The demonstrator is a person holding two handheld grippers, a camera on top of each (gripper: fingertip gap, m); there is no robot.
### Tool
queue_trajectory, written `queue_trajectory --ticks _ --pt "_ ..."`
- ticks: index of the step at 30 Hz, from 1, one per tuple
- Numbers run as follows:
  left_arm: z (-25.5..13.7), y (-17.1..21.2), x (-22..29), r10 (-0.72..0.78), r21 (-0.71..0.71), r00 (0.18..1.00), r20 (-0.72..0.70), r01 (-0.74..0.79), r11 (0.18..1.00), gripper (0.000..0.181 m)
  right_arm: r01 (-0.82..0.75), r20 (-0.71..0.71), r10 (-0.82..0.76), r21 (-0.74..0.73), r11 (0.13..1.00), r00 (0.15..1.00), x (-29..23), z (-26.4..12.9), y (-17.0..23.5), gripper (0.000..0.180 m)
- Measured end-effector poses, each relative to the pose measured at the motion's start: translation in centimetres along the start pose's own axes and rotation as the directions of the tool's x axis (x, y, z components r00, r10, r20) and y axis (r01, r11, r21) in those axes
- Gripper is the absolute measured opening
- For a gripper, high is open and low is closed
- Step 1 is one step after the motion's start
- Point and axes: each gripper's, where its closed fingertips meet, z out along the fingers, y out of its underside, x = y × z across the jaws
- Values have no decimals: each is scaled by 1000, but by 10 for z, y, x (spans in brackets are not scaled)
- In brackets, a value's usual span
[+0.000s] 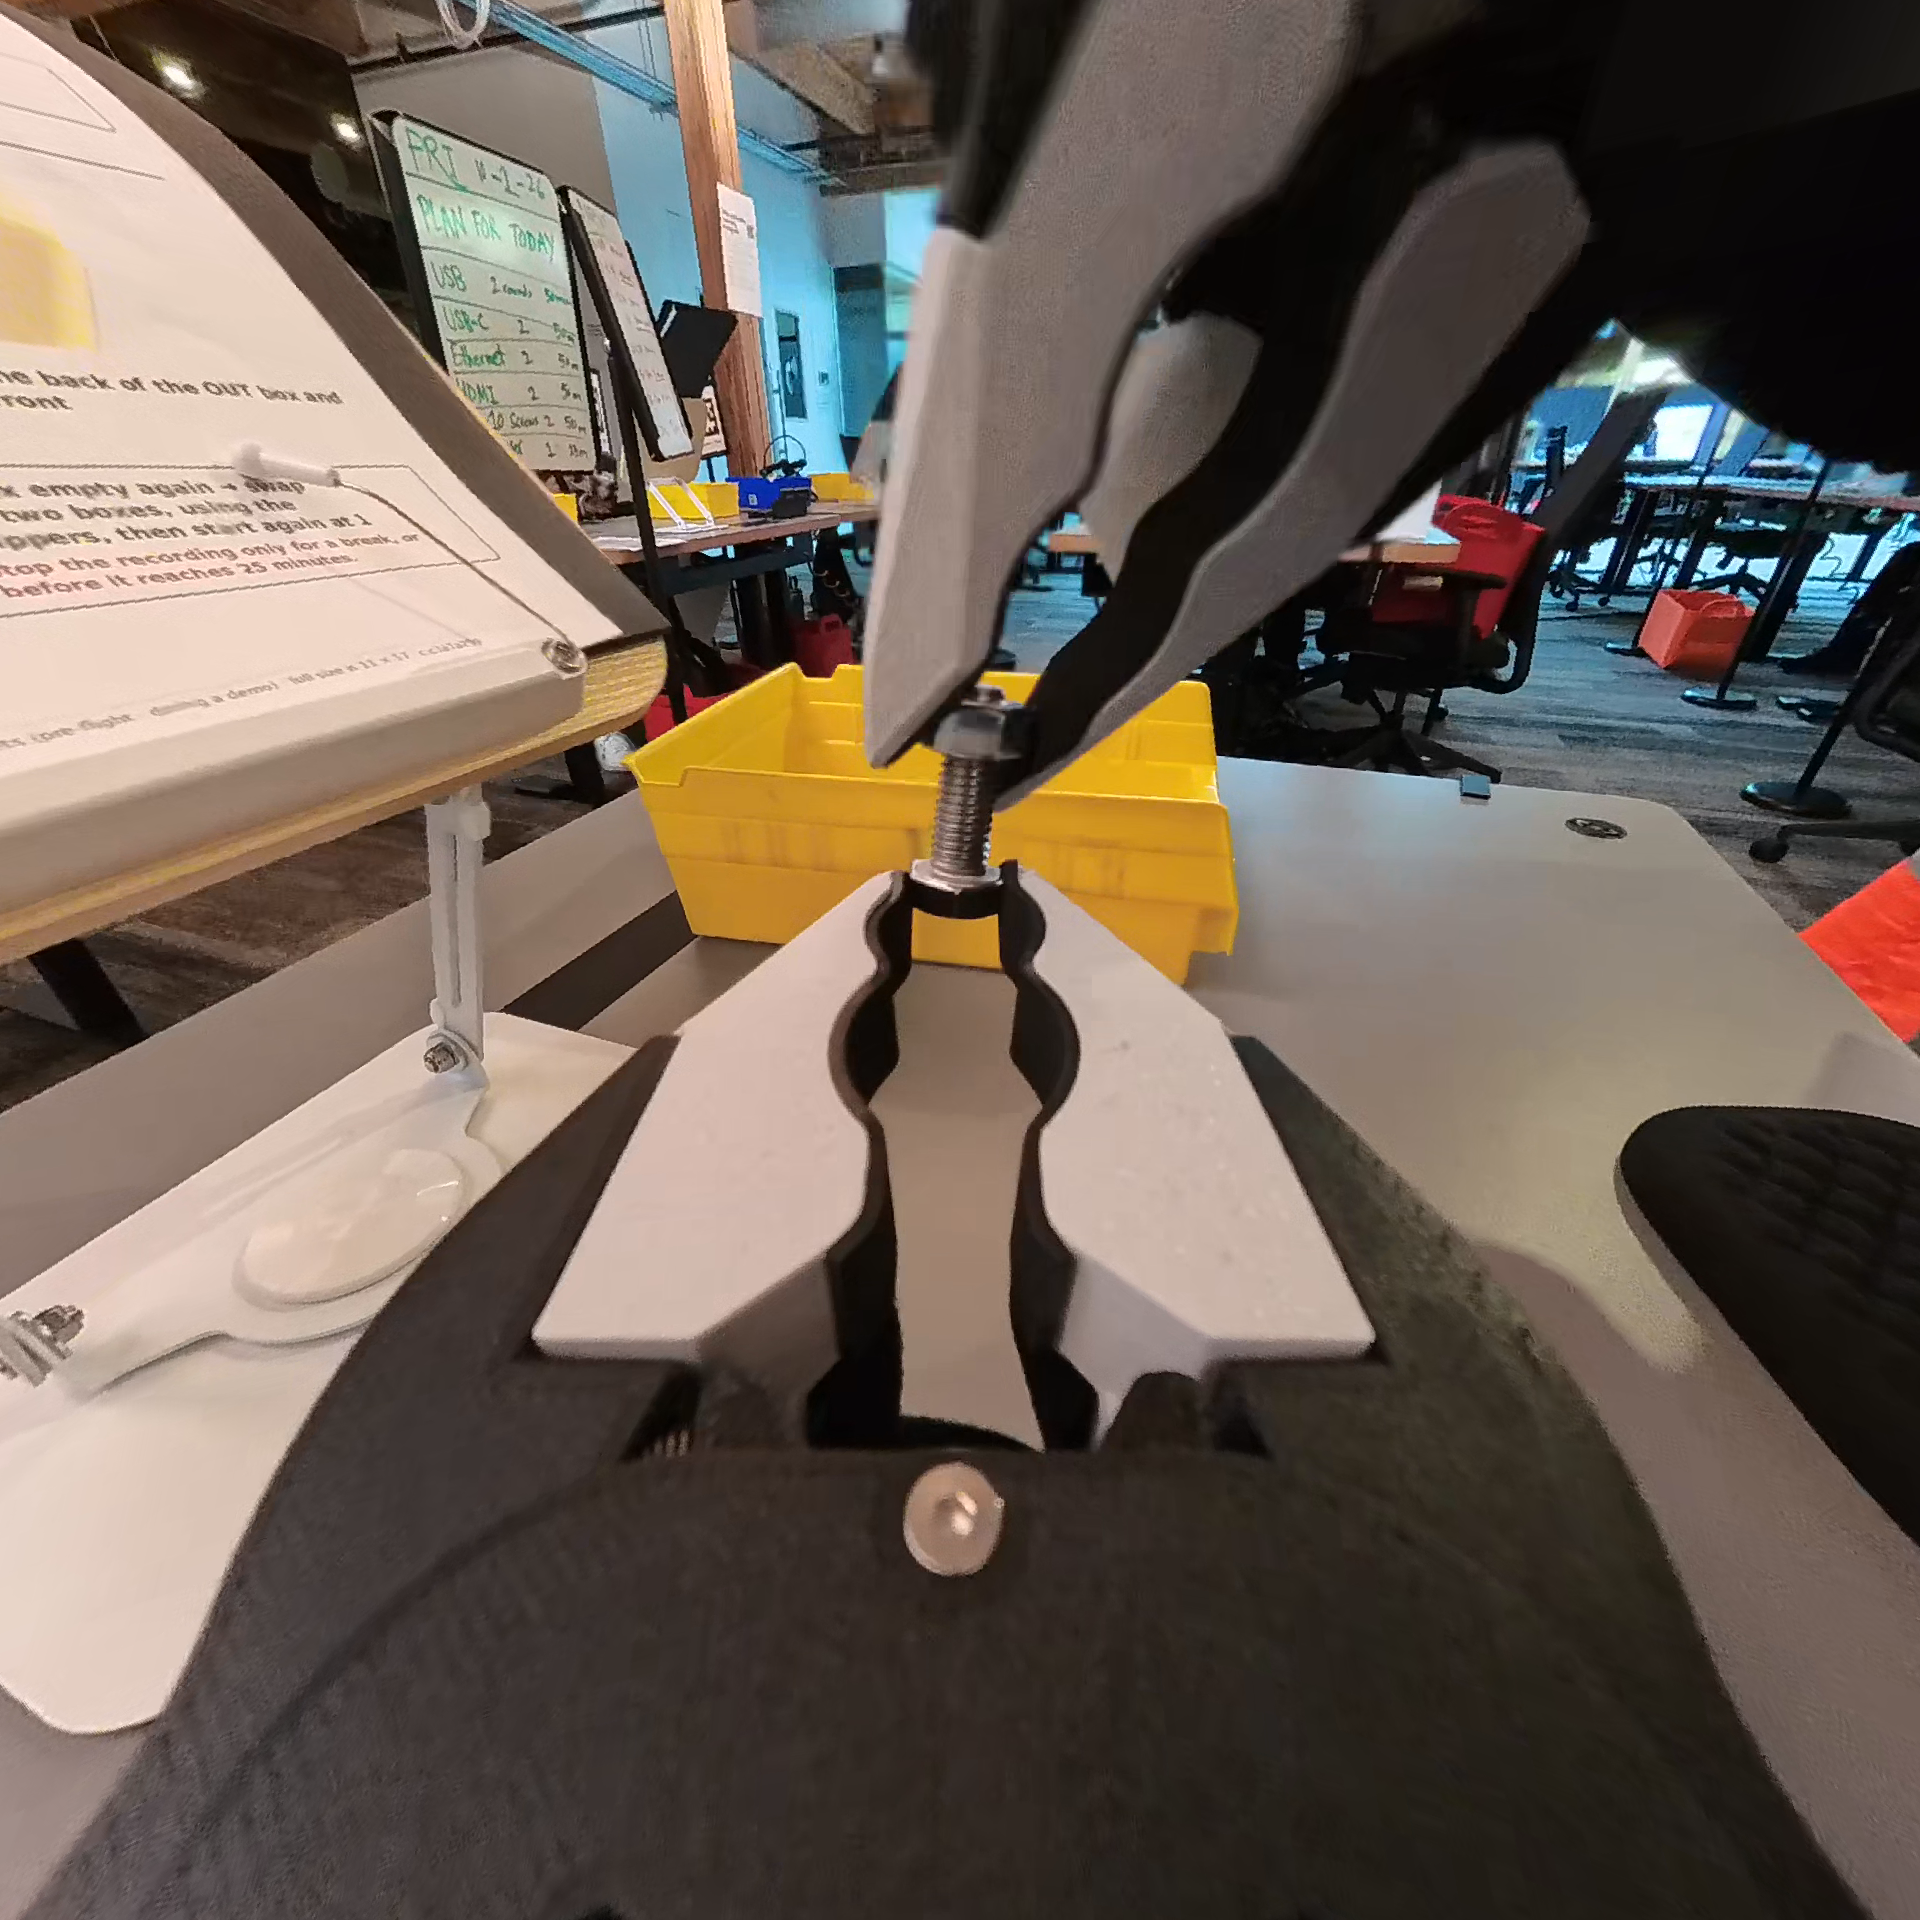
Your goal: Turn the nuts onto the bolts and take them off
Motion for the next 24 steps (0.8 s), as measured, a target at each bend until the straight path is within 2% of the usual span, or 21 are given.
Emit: queue_trajectory --ticks 3,5,7,9,10,12,14,16,18,21,24 --pt "-3 -4 -1 -10 18 1000 -5 10 1000 15 236 -112 -260 -189 953 959 8 -3 0 16" --pt "-3 -3 -1 -1 11 1000 0 1 1000 15 228 -134 -259 -213 950 956 8 -2 0 16" --pt "-3 -3 -1 -1 10 1000 5 1 1000 15 81 -131 -100 -145 986 986 6 -1 1 34" --pt "-3 -4 -2 1 14 1000 13 -1 1000 15 -153 -114 147 -41 987 982 7 -7 2 38" --pt "-4 -5 -4 3 14 1000 21 -3 1000 15 -280 -78 281 24 960 957 6 -12 0 39" --pt "-5 -6 -6 -2 21 1000 31 1 1000 15 -501 -1 509 175 847 861 9 -22 -5 33" --pt "-5 -5 -7 -2 19 999 36 1 1000 15 -698 147 687 260 668 712 8 -26 -6 36" --pt "-4 -5 -6 0 16 999 38 0 1000 15 -826 263 789 281 488 555 7 -23 -2 40" --pt "-3 -4 -5 10 10 999 38 -10 1000 15 -892 369 818 279 356 442 4 -19 -3 43" --pt "-2 -3 -3 18 4 999 38 -18 1000 15 -930 448 823 272 247 350 4 -13 -5 41" --pt "-1 -2 -3 19 0 999 38 -19 1000 15 -941 477 818 255 222 322 2 -7 -8 32"
